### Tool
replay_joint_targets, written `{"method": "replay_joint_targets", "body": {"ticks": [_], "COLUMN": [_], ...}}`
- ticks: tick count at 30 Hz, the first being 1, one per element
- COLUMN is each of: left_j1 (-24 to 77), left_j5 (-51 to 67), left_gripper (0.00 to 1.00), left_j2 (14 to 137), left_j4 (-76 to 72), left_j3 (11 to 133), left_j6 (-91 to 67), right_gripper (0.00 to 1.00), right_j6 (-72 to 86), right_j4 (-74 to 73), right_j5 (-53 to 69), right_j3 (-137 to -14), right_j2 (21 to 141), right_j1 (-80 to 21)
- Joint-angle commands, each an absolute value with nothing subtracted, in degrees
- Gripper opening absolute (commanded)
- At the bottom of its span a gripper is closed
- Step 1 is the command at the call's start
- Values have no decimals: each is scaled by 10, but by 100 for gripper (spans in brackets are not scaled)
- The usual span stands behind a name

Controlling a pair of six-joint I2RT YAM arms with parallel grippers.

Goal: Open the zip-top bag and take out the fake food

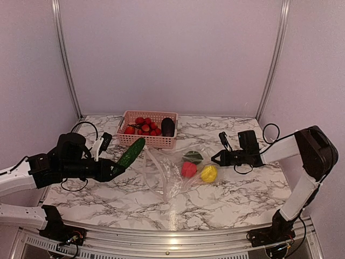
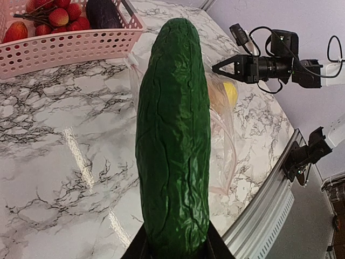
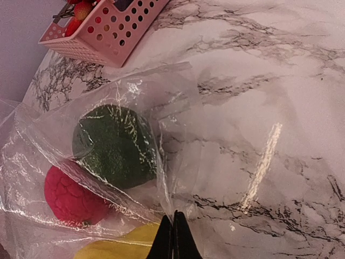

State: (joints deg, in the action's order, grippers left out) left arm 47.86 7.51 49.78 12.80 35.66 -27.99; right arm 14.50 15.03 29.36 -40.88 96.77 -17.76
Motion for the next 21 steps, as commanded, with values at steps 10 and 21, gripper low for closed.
{"method": "replay_joint_targets", "body": {"ticks": [10,21], "left_j1": [300,293], "left_j5": [179,156], "left_gripper": [16,16], "left_j2": [920,1208], "left_j4": [92,184], "left_j3": [749,1051], "left_j6": [-255,-250], "right_gripper": [0,0], "right_j6": [143,146], "right_j4": [172,177], "right_j5": [312,319], "right_j3": [-408,-401], "right_j2": [990,986], "right_j1": [-171,-171]}}
